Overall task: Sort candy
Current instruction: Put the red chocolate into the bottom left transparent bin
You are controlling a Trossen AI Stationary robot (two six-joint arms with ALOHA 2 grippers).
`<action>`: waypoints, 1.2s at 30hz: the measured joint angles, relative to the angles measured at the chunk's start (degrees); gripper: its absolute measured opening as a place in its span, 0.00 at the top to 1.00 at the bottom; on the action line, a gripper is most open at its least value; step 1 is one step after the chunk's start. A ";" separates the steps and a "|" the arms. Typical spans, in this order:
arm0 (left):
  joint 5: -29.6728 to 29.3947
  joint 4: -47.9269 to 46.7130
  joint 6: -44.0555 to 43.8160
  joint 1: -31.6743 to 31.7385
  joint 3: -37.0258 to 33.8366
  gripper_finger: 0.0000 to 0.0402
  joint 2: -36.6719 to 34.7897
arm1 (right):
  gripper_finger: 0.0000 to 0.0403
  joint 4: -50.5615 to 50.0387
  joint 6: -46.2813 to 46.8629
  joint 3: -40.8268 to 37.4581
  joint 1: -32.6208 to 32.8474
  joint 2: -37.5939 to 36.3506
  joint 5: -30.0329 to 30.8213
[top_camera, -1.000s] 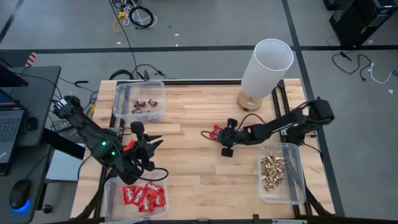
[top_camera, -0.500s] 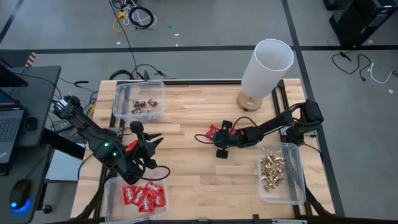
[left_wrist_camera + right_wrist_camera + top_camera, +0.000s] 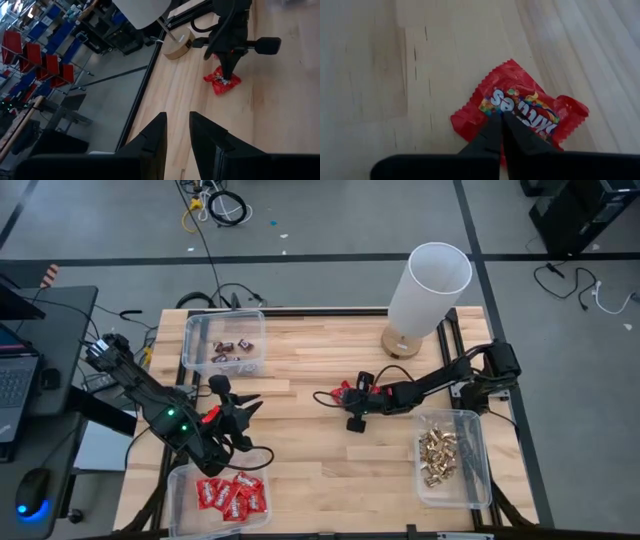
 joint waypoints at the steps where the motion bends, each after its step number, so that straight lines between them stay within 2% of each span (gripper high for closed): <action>1: 0.00 0.00 -0.39 0.01 0.00 0.79 0.00 | 0.99 0.15 0.09 -0.03 0.00 0.00 0.00; 5: 0.33 0.11 -1.11 0.00 0.00 0.79 0.01 | 1.00 0.71 -0.37 -0.18 0.64 -0.61 -0.11; 10: 0.39 0.40 -1.22 0.01 0.00 0.79 0.13 | 1.00 0.65 -0.21 -0.49 2.34 -3.86 -4.21; 16: 0.50 2.02 -0.56 0.01 0.00 0.79 0.13 | 1.00 1.45 -0.42 -0.44 3.98 -9.13 -1.90; 21: 0.93 2.51 -0.52 0.01 0.00 0.79 0.13 | 1.00 -0.95 -0.61 -0.35 3.01 -11.14 -0.78; 25: 1.12 2.60 -0.50 0.01 0.00 0.79 0.13 | 0.99 -4.55 -0.46 -0.35 0.50 -10.38 -2.68; 29: 1.16 2.67 -0.48 0.01 0.00 0.79 0.13 | 0.92 -7.59 1.11 -0.35 -0.83 -9.32 -4.28; 36: 1.17 2.81 -0.41 0.01 0.00 0.79 0.15 | 0.74 -8.44 4.84 -0.26 -1.54 -8.01 -5.55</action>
